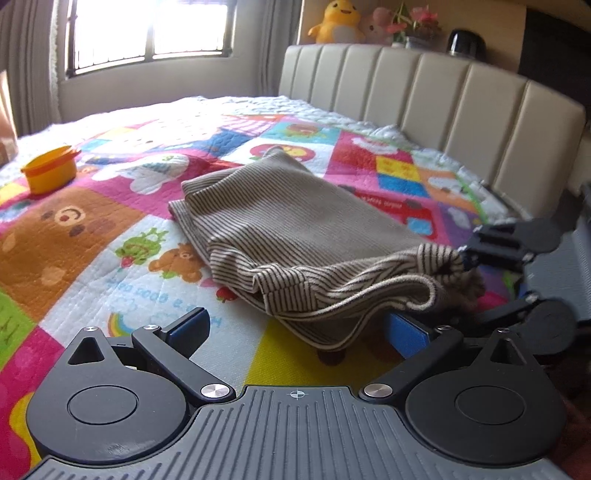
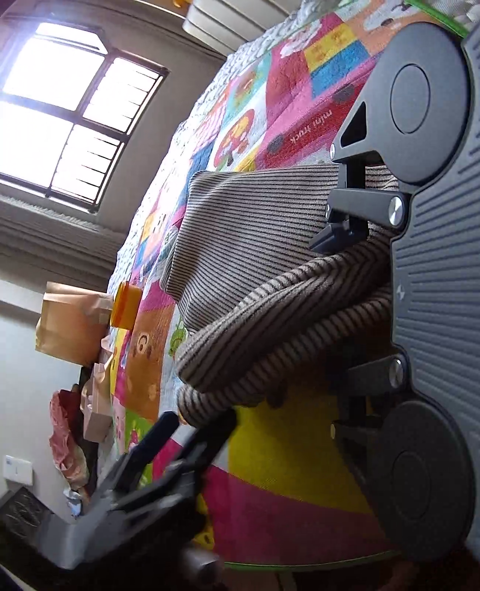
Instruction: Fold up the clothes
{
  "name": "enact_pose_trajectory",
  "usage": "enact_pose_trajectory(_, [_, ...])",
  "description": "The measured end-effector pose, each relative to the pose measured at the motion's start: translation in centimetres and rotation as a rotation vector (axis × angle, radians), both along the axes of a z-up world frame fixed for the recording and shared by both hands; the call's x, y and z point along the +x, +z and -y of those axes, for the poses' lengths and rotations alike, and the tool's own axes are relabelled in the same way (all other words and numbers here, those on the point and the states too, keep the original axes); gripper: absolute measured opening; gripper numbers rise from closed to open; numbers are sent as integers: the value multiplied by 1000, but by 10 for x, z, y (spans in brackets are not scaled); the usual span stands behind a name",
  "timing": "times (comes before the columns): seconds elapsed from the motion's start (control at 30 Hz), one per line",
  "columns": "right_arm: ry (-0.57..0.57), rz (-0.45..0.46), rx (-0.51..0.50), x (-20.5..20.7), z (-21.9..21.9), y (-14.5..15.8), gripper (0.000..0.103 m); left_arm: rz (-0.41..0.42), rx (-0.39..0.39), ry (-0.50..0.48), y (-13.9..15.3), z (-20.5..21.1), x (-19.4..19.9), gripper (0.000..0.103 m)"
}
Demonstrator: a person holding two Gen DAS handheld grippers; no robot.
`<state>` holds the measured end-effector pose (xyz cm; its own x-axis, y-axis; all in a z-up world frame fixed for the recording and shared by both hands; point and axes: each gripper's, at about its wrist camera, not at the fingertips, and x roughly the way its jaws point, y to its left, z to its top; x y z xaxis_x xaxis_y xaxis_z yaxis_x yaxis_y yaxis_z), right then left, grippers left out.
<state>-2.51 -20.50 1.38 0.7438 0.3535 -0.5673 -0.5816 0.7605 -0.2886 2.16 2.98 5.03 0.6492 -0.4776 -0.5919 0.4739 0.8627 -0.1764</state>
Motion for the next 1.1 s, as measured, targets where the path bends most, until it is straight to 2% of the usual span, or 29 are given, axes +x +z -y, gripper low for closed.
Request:
enact_pose_trajectory(0.1, [18,13,-32,0,-3,-5,47,-37,-156,73,12,-31,11,103])
enact_pose_trajectory(0.17, [21,15,-38,1,-4,-7,48,-39,-188,128,17,-38,22,103])
enact_pose_trajectory(0.33, [27,25,-57,-2,-6,-9,48,-21,-33,129,-1,-6,61,103])
enact_pose_trajectory(0.43, [43,50,-102,-7,-8,-12,49,-66,78,122,-28,16,81,103])
enact_pose_trajectory(0.5, [51,65,-128,-9,-10,-15,50,-99,63,137,-45,15,88,103])
enact_pose_trajectory(0.57, [51,74,-131,-10,-10,-17,52,-80,26,136,-51,8,83,103])
enact_pose_trajectory(0.83, [25,85,-104,-8,-13,-22,55,-26,14,126,-56,5,73,103])
enact_pose_trajectory(1.1, [16,88,-128,-10,-17,-20,55,-10,10,134,-58,5,71,103])
